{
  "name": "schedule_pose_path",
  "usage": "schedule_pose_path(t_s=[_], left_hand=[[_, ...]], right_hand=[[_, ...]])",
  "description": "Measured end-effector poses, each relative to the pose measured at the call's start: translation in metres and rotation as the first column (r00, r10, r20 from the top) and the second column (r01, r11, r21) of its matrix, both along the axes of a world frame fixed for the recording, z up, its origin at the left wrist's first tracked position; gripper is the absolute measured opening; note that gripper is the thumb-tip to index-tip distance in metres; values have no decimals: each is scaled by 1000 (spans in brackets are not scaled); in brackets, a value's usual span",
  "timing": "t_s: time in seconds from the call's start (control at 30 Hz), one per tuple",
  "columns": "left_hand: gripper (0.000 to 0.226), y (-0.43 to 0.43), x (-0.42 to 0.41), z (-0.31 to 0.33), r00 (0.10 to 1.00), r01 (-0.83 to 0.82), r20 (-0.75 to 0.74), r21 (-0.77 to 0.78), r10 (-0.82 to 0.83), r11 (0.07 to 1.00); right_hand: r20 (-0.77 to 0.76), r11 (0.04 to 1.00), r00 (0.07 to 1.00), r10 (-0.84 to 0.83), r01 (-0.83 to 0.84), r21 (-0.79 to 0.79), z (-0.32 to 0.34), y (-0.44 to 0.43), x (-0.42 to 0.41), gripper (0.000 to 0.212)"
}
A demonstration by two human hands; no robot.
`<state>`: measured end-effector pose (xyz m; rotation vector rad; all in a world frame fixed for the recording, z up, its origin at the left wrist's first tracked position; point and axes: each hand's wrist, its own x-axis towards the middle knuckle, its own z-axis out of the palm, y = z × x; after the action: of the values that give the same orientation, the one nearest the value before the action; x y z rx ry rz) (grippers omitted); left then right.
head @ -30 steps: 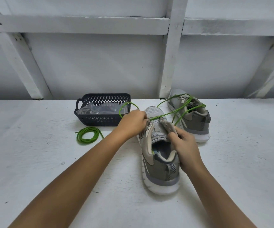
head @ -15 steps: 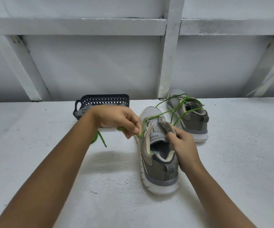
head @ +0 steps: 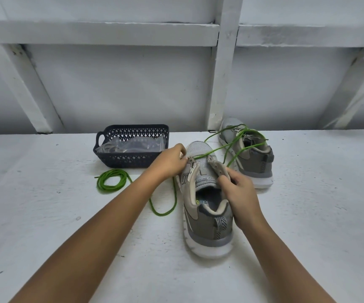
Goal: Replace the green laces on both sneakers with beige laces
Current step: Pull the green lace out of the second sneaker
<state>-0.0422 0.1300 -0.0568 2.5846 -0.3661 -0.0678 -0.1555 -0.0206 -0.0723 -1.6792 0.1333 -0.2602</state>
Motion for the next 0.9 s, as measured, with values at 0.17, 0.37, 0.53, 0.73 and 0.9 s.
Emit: schedule_pose_path(t_s=[0.17,0.37,0.53,0.73,0.9], left_hand=[[14,1,-2,4,990,64,131,-30,-60,997],[14,44,-20,45,683,340,-334,-641,-649,688],[21,57,-20,52,611,416,-432,-538,-663,733],[27,13,-4,30,987,84,-138,2,-83,996],[34,-4,6,11,991,65,-118,67,-57,996]], right_hand=[[2,1000,1000,-12,12,-17,-2,-1,1,30],[53,999,998,-18,20,-26,-1,-1,0,27],[72,999,997,-9,12,-40,1,0,-1,42],[75,999,997,8,-6,-32,3,1,-2,42],[67,999,998,-5,7,-37,3,1,-1,36]])
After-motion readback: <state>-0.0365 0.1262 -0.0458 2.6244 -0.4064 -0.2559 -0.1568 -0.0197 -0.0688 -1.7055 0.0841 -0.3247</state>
